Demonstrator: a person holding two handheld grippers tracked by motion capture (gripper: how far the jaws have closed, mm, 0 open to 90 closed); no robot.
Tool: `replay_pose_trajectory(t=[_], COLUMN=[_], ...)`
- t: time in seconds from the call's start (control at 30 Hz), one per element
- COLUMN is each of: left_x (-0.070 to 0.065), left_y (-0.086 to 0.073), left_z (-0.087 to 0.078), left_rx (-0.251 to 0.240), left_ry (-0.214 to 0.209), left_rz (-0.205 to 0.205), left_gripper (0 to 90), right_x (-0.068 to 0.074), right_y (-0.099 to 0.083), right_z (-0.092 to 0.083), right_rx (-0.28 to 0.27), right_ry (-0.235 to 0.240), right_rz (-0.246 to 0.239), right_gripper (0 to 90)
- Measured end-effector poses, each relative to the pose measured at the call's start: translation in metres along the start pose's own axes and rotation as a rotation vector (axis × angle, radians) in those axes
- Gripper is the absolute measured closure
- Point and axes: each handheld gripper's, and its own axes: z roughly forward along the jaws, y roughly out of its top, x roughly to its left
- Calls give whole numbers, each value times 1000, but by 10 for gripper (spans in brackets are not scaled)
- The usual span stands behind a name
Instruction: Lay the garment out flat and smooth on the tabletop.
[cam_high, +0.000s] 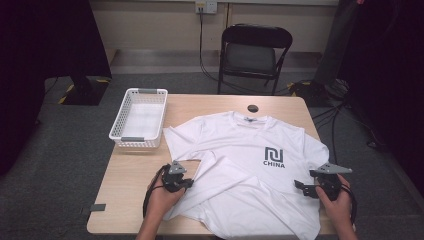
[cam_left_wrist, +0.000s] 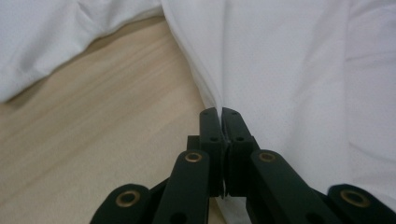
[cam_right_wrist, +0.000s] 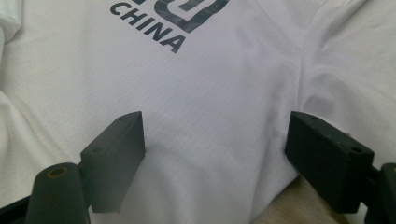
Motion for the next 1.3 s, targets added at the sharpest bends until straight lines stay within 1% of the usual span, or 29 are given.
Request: replay_pose_trajectory(t=[0.03, 0.1, 0.13, 0.17, 0.27, 0.3, 0.37, 0.43, 0.47, 0.6, 0.77, 0.87, 0.9, 0.93, 0.97, 1.0, 1.03, 1.1, 1.17, 1.2, 1.27, 1.3], left_x=[-1, -1, -2, -3, -7, -8, -12, -15, -17, -22, -27, -29, -29, -29, -28, -27, -26, -22, -17, -15, -10, -8], left_y=[-3, -7, -9, -11, -16, -17, -20, -22, -23, -26, -28, -25, -23, -20, -16, -11, -6, 5, 15, 19, 24, 25], left_z=[-2, -7, -10, -12, -16, -17, -19, -22, -23, -26, -29, -31, -31, -30, -28, -25, -22, -13, -4, 0, 8, 12], left_rx=[1, 10, 15, 21, 29, 31, 32, 39, 41, 51, 72, 85, 75, 56, 27, 3, -13, -55, -74, -77, -69, -65], left_ry=[-3, -16, -21, -28, -41, -43, -47, -44, -45, -48, -63, -63, -53, -31, -12, 1, 12, 45, 60, 78, 111, 117], left_rz=[-8, -9, -19, -19, -15, -8, -11, 3, 3, 23, 17, 10, 13, 18, 14, 6, -2, -21, -45, -51, -50, -56], left_gripper=[887, 887, 887, 887, 887, 887, 887, 887, 887, 887, 886, 882, 871, 822, 714, 644, 616, 532, 524, 518, 546, 549], right_x=[0, 0, 0, 0, 0, 0, 0, 0, 0, 0, 0, 0, 0, 0, 0, 0, 0, 0, 0, 0, 0, 0], right_y=[0, 0, 0, 0, 0, 0, 0, 0, 0, 0, 0, 0, 0, 0, 0, 0, 0, 0, 0, 0, 0, 0], right_z=[0, 0, 0, 0, 0, 0, 0, 0, 0, 0, 0, 0, 0, 0, 0, 0, 0, 0, 0, 0, 0, 0], right_rx=[1, 1, 0, 0, 0, 1, 0, 1, 0, 0, 1, 0, 0, 0, 0, 0, 0, 0, 0, 1, 0, 0], right_ry=[1, 0, 0, 0, 0, 0, 0, 0, 0, 0, 0, 0, 0, 0, 1, 0, 0, 0, 1, 1, 1, 1], right_rz=[0, 0, 0, 0, 0, 0, 0, 0, 0, 0, 0, 0, 0, 0, 0, 0, 0, 0, 0, 0, 0, 0], right_gripper=[189, 189, 190, 190, 190, 190, 189, 190, 189, 190, 190, 189, 189, 189, 189, 189, 190, 189, 189, 190, 189, 189])
